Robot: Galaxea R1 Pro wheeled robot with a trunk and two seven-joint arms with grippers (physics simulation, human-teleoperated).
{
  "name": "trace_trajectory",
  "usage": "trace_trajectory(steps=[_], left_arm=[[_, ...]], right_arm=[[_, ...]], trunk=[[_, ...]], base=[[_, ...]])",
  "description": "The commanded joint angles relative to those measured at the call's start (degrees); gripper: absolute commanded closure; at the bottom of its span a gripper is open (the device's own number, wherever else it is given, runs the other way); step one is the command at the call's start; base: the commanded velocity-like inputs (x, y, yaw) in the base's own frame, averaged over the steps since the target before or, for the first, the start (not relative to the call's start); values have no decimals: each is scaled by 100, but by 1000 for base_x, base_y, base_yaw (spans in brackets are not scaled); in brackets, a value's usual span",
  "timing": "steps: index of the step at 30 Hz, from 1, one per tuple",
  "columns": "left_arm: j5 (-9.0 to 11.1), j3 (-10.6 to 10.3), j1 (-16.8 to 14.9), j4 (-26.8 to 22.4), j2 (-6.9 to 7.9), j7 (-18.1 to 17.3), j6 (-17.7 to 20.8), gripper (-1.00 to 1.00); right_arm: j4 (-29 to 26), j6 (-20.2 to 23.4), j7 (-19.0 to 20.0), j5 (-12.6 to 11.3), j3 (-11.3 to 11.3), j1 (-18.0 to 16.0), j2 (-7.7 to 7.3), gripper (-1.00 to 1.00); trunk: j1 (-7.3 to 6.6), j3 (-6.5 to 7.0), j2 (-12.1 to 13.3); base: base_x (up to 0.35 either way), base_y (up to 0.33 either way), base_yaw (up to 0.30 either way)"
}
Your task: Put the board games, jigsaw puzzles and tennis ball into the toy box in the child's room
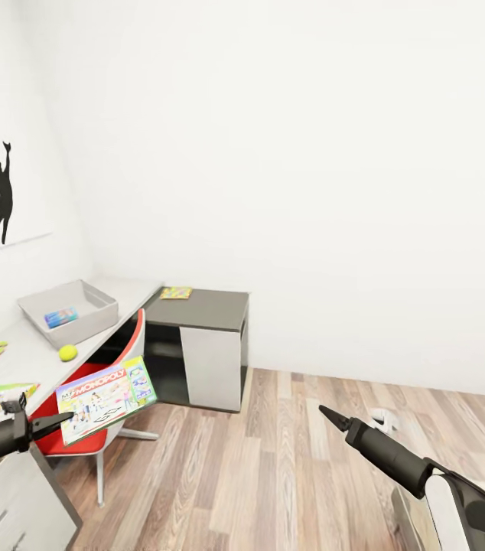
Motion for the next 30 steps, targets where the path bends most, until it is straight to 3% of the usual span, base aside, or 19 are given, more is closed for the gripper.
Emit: trace_trajectory(steps=[1, 8, 15, 23, 30], left_arm=[[-8, 4, -8, 3, -3, -31, 58, 100], [-10, -32, -8, 0, -9, -31, 58, 100], [-10, -382, -8, -3, -7, -31, 58, 100], [-10, -440, -8, -3, -1, -31, 58, 100], [-10, -443, -8, -11, -1, -31, 55, 100]], right_arm=[[-4, 38, 22, -4, -16, -6, 5, -100], [-1, 39, 22, -7, -16, -6, 5, -100], [4, 37, 21, -4, -22, -6, -1, -100], [4, 39, 22, -2, -25, -6, -3, -100], [5, 39, 29, -4, -25, -6, -3, -100]], trunk=[[-20, 8, 32], [-174, 133, 312], [-328, 259, 593], [-503, 402, 914], [-503, 390, 914]], base=[[0, 0, 292], [0, 0, 292], [0, 0, 292], [0, 0, 291], [0, 0, 277]])
